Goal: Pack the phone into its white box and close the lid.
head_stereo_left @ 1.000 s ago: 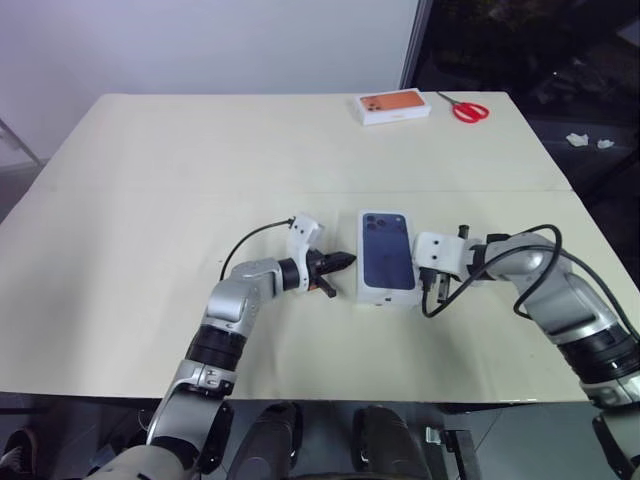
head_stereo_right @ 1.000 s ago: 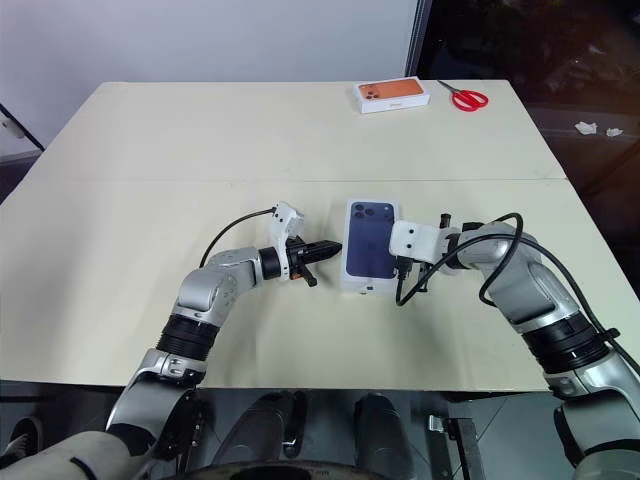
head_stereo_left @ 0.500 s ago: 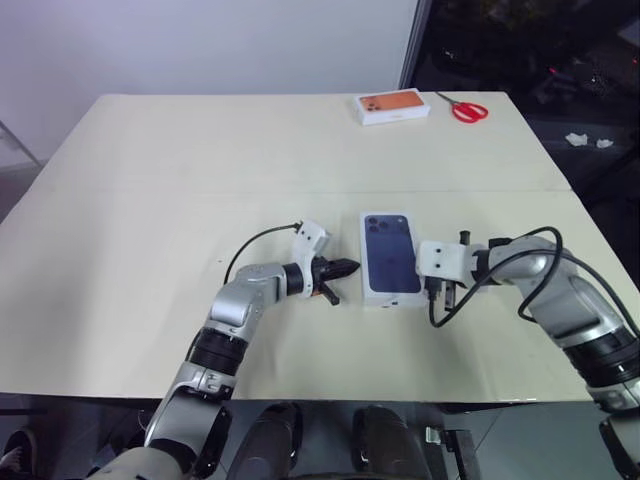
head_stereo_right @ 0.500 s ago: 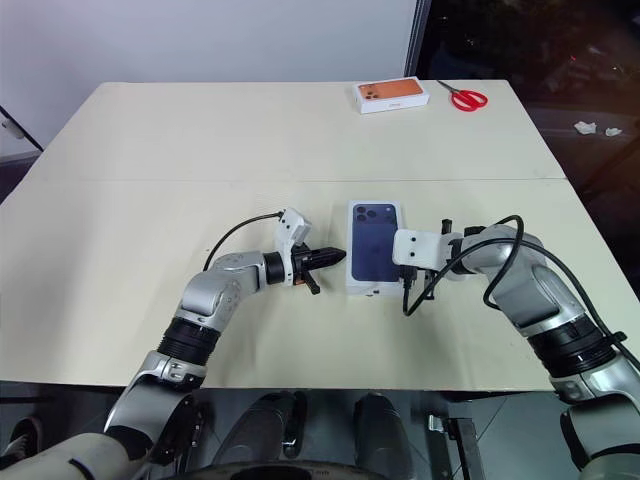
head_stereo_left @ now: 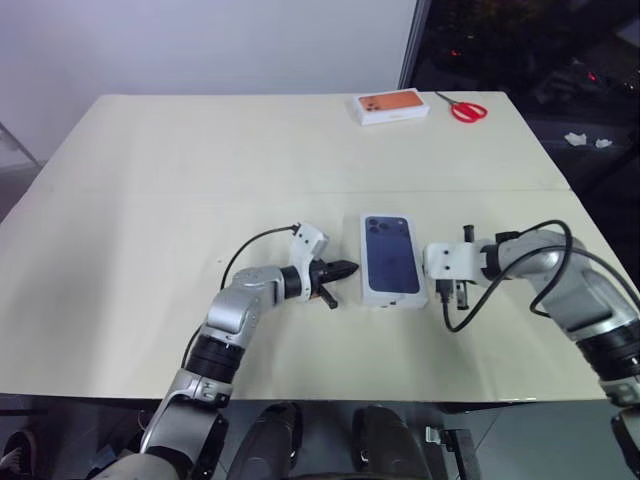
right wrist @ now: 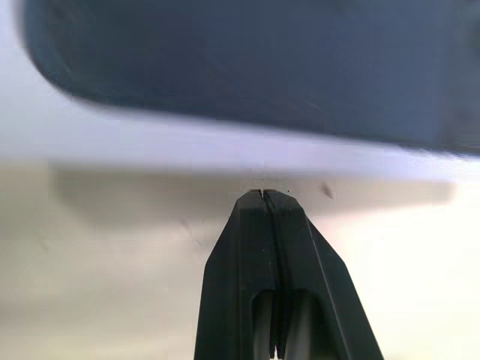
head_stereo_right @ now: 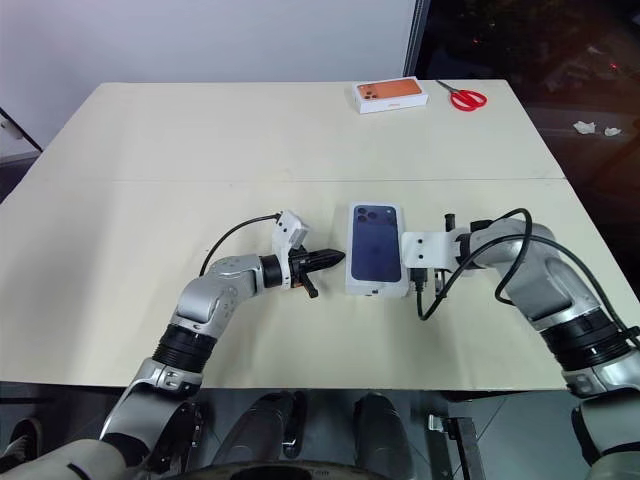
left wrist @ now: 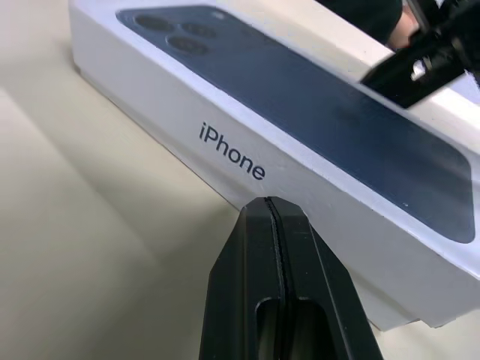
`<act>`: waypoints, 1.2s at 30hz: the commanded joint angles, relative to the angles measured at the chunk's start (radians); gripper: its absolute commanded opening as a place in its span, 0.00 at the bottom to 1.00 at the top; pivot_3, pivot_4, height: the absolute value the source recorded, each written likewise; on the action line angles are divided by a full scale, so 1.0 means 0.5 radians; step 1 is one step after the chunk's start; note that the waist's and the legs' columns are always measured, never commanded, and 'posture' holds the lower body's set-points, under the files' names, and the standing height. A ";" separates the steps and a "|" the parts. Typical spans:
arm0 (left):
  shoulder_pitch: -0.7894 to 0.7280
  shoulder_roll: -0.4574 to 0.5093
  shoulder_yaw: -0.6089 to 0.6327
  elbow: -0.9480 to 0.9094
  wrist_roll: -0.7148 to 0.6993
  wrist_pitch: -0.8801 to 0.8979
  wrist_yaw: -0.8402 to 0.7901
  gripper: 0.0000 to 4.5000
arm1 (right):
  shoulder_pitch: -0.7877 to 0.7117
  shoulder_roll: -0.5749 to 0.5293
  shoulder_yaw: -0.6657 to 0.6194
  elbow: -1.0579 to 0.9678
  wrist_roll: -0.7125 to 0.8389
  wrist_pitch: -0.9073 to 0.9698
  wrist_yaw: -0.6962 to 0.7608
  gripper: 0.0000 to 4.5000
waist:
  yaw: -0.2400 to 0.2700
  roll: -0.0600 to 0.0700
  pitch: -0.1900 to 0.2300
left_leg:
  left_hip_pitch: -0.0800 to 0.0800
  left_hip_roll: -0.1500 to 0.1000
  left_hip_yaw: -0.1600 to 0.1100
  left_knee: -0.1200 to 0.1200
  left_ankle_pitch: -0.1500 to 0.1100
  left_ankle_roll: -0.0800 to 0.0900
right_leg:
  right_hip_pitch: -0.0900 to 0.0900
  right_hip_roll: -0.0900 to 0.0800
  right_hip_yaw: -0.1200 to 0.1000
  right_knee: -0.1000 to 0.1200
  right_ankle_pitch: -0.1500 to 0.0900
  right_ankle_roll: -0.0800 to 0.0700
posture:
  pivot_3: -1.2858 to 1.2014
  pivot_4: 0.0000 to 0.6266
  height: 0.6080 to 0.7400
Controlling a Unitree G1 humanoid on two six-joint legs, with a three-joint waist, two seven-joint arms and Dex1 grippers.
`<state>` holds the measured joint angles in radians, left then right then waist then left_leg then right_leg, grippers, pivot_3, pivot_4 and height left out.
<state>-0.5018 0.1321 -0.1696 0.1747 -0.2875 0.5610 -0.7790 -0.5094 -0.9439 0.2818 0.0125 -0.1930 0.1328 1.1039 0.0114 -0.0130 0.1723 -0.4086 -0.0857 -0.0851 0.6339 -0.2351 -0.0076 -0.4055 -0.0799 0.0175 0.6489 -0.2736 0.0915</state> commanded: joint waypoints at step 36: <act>-0.078 0.088 -0.246 0.140 0.169 -0.225 -0.079 0.00 | 0.106 0.367 -0.185 -0.390 0.431 0.578 -0.081 0.00 | -0.011 -0.004 -0.007 | 0.010 0.003 0.000 0.004 -0.003 0.005 | 0.014 0.002 0.002 -0.001 0.000 0.001 | 0.52 0.24 1.00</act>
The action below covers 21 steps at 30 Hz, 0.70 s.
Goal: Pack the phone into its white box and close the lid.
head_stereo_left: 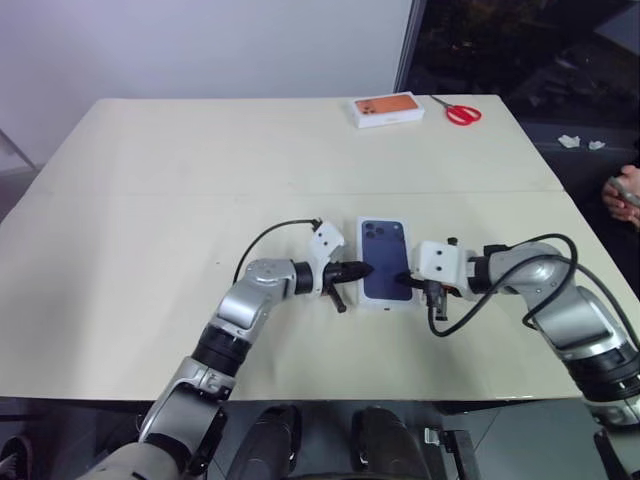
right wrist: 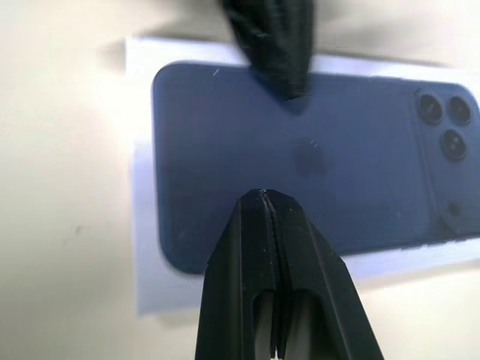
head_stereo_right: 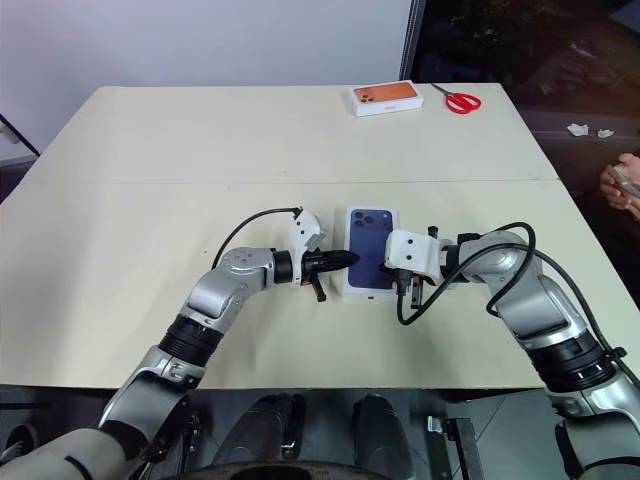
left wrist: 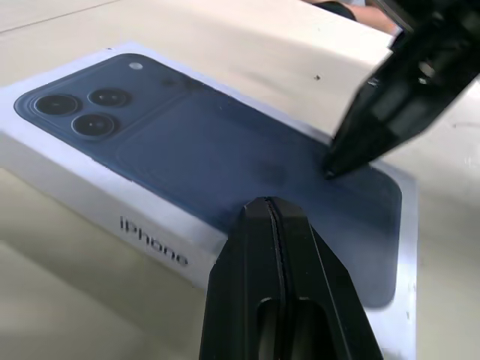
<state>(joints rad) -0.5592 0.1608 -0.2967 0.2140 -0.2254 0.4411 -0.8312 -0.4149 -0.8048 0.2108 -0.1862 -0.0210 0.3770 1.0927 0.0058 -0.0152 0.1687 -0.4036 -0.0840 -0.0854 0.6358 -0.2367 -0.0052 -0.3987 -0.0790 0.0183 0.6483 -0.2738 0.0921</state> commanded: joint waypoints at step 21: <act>0.450 0.958 0.948 -0.388 -0.441 0.040 -0.327 0.99 | -0.117 0.040 -0.498 0.130 0.832 0.353 0.207 1.00 | -0.010 0.002 0.004 | -0.011 0.000 0.001 -0.007 0.000 0.000 | -0.018 -0.001 0.003 0.001 0.000 -0.001 | 0.52 0.24 1.00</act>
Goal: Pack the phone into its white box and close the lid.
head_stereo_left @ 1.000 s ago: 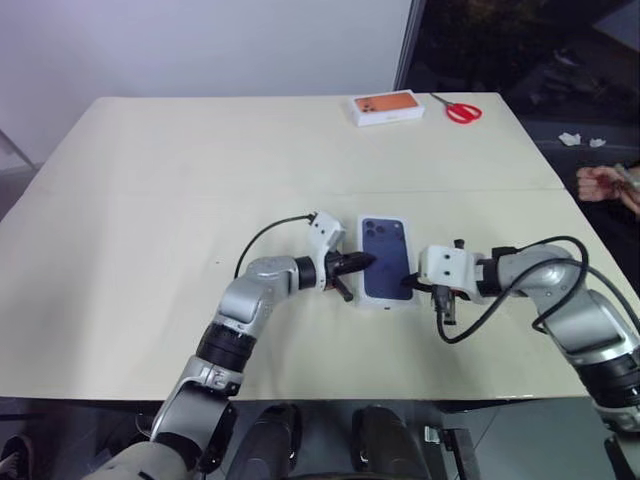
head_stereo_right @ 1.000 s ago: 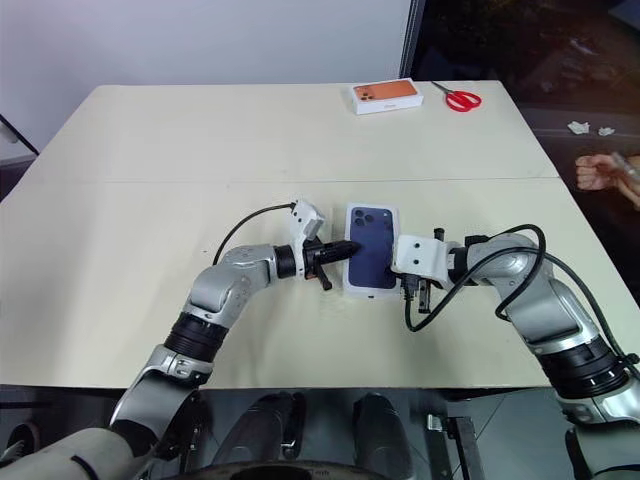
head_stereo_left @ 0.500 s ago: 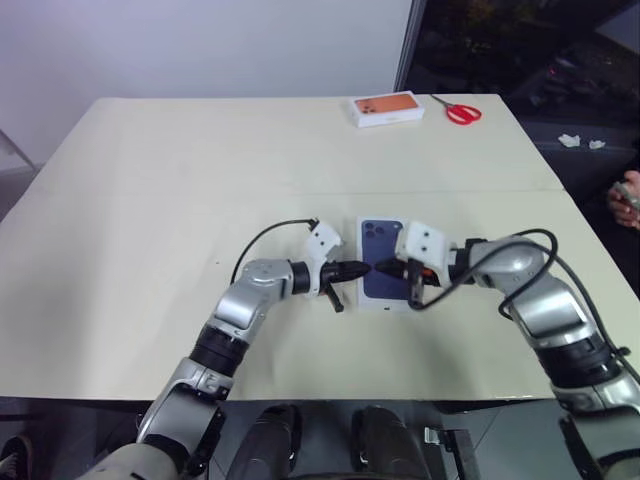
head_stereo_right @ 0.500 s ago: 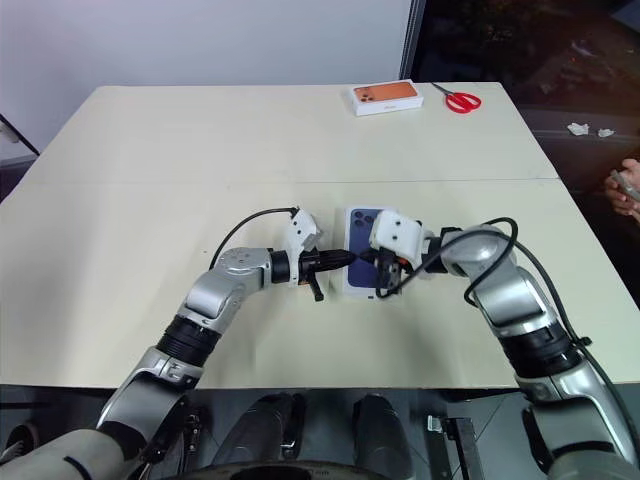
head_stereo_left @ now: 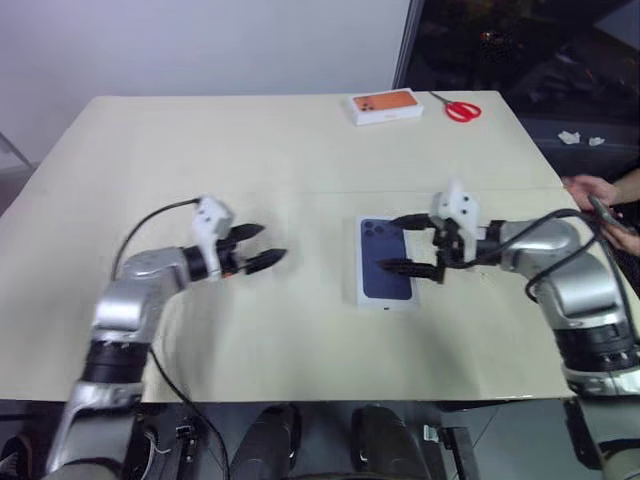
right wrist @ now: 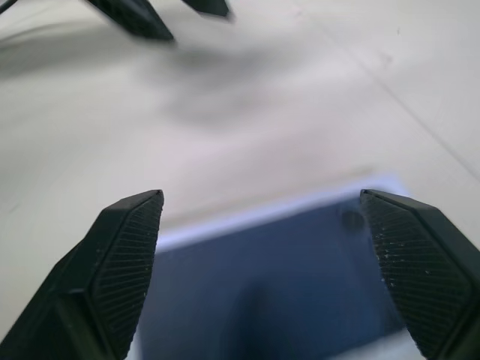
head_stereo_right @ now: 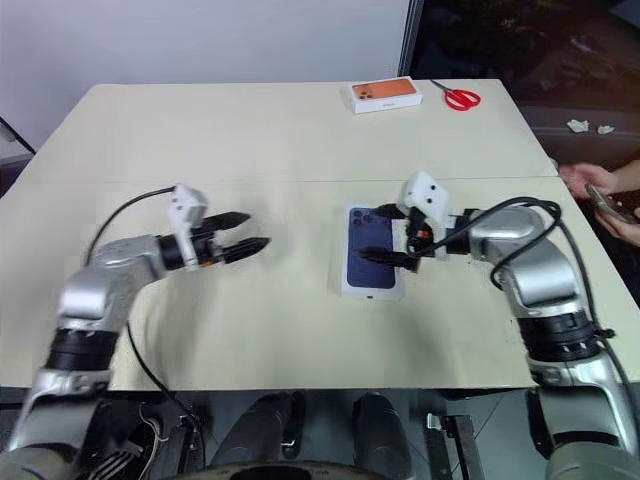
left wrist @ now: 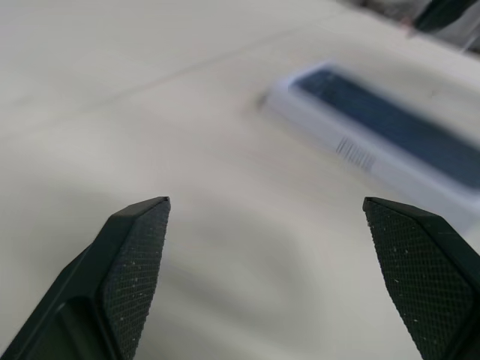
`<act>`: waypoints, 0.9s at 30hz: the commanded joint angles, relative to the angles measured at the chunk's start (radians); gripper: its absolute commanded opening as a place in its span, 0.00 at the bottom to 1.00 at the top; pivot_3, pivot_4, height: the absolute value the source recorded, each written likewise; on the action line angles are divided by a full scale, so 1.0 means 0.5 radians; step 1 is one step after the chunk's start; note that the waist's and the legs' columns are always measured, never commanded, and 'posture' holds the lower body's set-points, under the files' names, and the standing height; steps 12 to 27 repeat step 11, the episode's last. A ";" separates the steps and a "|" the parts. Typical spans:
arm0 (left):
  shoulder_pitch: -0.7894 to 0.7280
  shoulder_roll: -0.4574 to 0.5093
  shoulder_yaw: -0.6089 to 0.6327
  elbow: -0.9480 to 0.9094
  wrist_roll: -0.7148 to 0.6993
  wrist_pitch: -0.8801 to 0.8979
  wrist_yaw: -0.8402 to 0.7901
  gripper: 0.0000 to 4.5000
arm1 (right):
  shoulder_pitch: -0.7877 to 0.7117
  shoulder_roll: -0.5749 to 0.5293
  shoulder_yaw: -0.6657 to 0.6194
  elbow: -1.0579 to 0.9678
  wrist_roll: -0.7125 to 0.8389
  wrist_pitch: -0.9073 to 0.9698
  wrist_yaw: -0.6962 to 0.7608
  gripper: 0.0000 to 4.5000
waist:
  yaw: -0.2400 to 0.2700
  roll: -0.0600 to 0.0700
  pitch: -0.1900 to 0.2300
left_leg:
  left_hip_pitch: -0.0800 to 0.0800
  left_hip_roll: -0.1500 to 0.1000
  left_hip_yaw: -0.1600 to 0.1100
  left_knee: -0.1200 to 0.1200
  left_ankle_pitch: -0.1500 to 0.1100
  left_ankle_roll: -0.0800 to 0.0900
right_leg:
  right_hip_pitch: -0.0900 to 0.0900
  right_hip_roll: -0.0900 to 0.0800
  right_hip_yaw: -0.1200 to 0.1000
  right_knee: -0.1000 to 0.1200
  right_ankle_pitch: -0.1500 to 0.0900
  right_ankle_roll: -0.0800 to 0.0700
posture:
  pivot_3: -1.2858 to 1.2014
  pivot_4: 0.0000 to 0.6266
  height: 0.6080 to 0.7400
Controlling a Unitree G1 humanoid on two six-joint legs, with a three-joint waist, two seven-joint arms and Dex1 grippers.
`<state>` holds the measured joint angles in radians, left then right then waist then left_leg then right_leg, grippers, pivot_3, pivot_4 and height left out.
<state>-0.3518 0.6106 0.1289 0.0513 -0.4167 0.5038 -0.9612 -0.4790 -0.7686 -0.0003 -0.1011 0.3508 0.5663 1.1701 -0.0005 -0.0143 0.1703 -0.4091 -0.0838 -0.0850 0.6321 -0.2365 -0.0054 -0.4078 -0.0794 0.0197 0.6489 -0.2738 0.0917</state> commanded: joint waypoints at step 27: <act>0.548 0.353 0.485 -0.257 -0.115 -0.201 -0.114 0.99 | 0.228 -0.211 -0.186 0.197 0.028 -0.394 0.126 1.00 | 0.016 0.001 0.001 | 0.001 0.002 0.002 0.000 -0.001 0.001 | 0.002 -0.003 0.001 -0.002 0.000 -0.001 | 0.52 0.24 1.00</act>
